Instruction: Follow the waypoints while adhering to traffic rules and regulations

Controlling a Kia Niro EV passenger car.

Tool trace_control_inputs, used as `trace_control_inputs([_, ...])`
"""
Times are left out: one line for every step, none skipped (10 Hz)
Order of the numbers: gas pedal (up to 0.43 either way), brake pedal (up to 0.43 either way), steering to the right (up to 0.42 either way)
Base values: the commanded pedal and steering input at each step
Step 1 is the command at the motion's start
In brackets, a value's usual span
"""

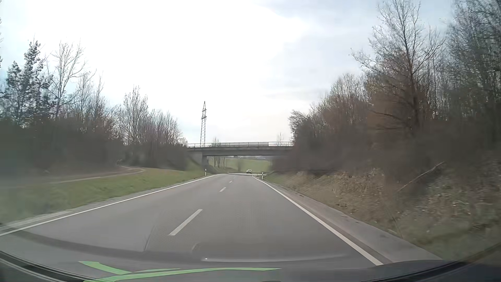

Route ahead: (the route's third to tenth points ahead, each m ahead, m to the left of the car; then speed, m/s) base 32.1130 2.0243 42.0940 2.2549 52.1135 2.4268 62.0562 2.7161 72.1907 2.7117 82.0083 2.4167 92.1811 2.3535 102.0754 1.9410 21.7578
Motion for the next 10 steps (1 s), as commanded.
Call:
trace_control_inputs([0.13, 0.0, -0.005])
trace_control_inputs([0.13, 0.0, -0.005])
trace_control_inputs([0.13, 0.0, -0.004])
trace_control_inputs([0.118, 0.0, -0.004])
trace_control_inputs([0.11, 0.0, -0.003])
trace_control_inputs([0.087, 0.0, -0.001])
trace_control_inputs([0.079, 0.0, 0.001])
trace_control_inputs([0.067, 0.0, 0.003])
trace_control_inputs([0.047, 0.0, 0.003])
trace_control_inputs([0.008, 0.0, 0.004])
